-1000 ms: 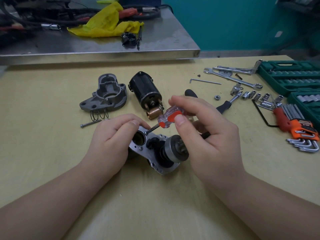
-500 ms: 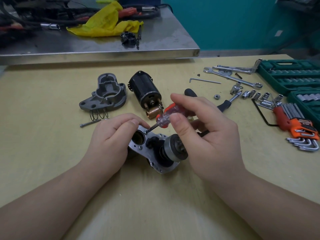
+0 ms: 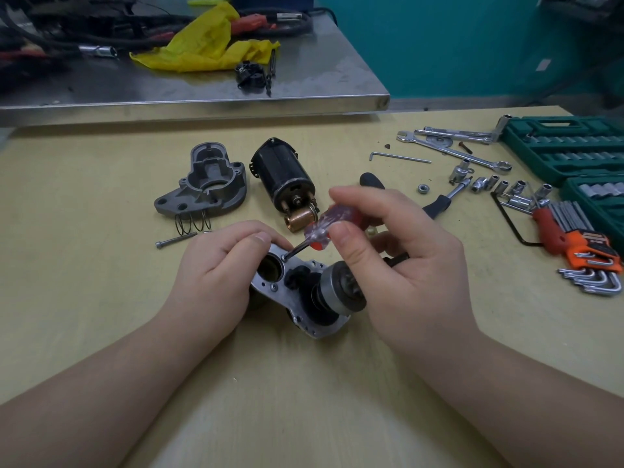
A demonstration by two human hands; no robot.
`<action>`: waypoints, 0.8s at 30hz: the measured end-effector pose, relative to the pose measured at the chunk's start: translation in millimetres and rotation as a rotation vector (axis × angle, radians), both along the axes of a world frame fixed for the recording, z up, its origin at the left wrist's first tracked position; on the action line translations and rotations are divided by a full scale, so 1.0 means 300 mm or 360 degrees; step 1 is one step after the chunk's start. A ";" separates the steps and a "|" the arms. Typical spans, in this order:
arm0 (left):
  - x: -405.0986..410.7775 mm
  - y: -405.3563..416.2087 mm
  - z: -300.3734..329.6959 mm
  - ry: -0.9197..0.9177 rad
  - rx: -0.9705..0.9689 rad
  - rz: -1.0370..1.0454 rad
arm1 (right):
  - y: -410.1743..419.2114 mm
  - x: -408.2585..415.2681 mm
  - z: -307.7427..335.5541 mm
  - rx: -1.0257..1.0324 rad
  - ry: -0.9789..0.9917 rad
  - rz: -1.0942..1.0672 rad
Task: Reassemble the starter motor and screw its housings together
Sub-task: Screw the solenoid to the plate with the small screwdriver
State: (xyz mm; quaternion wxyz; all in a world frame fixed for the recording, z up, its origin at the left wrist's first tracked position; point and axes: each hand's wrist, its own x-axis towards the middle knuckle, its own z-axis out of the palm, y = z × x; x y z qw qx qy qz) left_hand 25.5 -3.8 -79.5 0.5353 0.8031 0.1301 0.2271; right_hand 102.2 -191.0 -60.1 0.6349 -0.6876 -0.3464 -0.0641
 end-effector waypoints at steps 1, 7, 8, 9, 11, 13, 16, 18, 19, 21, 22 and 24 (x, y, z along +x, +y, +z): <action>0.000 0.001 -0.001 0.0003 -0.0002 -0.0001 | 0.000 0.000 -0.001 0.0000 -0.0018 0.0001; 0.000 0.002 -0.003 0.0016 0.0005 -0.0004 | -0.004 0.002 -0.013 0.0040 0.0006 0.0036; -0.001 0.002 -0.002 0.0016 0.0005 -0.0004 | -0.005 0.004 -0.015 0.0025 0.0006 0.0039; -0.001 0.001 -0.001 0.0013 0.0005 -0.0002 | -0.005 0.006 -0.016 0.0010 0.0017 0.0041; 0.000 0.001 -0.001 0.0006 0.0009 0.0004 | -0.005 0.008 -0.014 -0.0017 0.0058 0.0040; 0.003 0.001 -0.002 0.0008 0.0005 0.0011 | -0.004 0.006 -0.009 -0.0029 0.0073 0.0019; 0.003 0.002 -0.003 0.0009 0.0001 0.0009 | -0.002 0.000 -0.001 -0.0033 0.0066 -0.0008; 0.001 0.001 -0.002 0.0001 -0.0010 -0.0002 | -0.001 -0.002 0.002 -0.0053 0.0042 -0.0018; 0.001 0.001 -0.002 -0.0002 -0.0010 -0.0011 | 0.000 -0.002 0.003 -0.0062 0.0030 -0.0020; 0.001 0.001 -0.002 -0.0009 -0.0010 -0.0023 | -0.001 -0.001 0.005 -0.0064 0.0016 -0.0015; 0.001 0.001 -0.002 -0.0012 -0.0013 -0.0024 | -0.001 0.001 0.006 -0.0061 0.0000 -0.0011; 0.002 0.001 -0.003 -0.0015 -0.0015 -0.0018 | -0.003 0.003 0.007 -0.0063 -0.0054 -0.0007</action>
